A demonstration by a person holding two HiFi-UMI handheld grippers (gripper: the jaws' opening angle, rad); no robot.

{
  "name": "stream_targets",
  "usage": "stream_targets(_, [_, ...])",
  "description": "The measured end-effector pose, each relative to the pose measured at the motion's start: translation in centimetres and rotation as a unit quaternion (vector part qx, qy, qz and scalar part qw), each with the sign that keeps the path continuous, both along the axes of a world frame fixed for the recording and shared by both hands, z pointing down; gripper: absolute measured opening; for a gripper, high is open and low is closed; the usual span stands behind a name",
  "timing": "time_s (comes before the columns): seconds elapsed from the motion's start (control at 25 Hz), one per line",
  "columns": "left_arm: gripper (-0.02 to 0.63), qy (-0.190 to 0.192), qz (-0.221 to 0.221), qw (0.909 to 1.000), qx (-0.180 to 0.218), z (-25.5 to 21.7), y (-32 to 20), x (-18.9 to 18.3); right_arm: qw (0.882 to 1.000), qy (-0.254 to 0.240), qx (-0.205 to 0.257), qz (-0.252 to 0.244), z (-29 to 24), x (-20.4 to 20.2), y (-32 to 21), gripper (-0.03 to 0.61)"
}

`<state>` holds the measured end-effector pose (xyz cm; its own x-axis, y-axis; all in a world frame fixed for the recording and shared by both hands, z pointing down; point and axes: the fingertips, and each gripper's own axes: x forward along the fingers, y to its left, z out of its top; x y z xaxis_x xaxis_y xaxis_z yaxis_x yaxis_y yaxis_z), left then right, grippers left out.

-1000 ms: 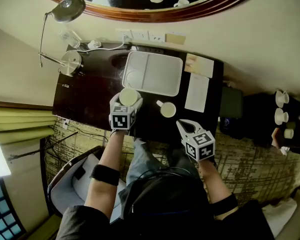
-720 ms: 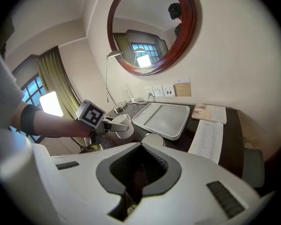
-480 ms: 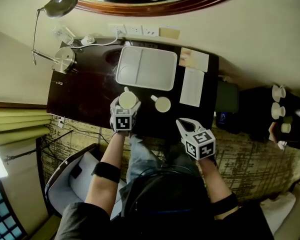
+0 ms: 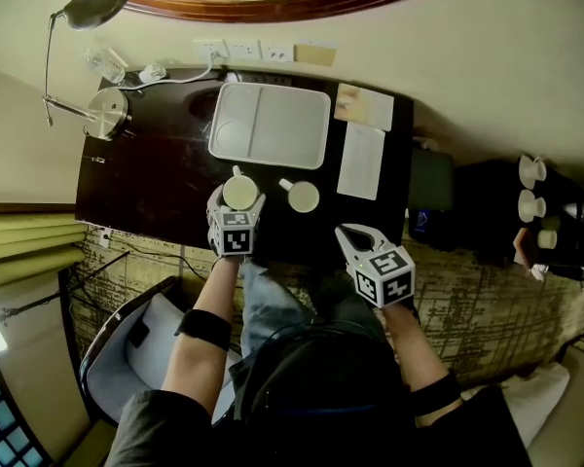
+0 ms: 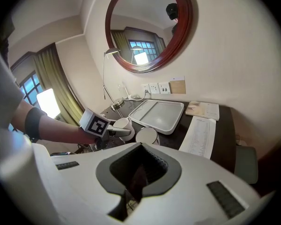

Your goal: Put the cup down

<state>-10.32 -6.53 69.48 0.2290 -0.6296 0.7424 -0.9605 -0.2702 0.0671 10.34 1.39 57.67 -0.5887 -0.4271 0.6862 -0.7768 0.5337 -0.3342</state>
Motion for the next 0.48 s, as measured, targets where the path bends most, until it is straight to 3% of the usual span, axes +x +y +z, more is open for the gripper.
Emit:
stream_targets(0.36, [0.419, 0.008, -0.014, 0.9997, 0.017, 0.67, -0.17, -0.38, 1.000, 0.011, 0.003, -0.012, 0.23, 0.06, 0.28, 0.005])
stream_targets(0.48, [0.456, 0.011, -0.012, 0.9998, 0.014, 0.51, -0.15, -0.25, 1.000, 0.010, 0.004, -0.017, -0.19, -0.32, 0.29, 0.006])
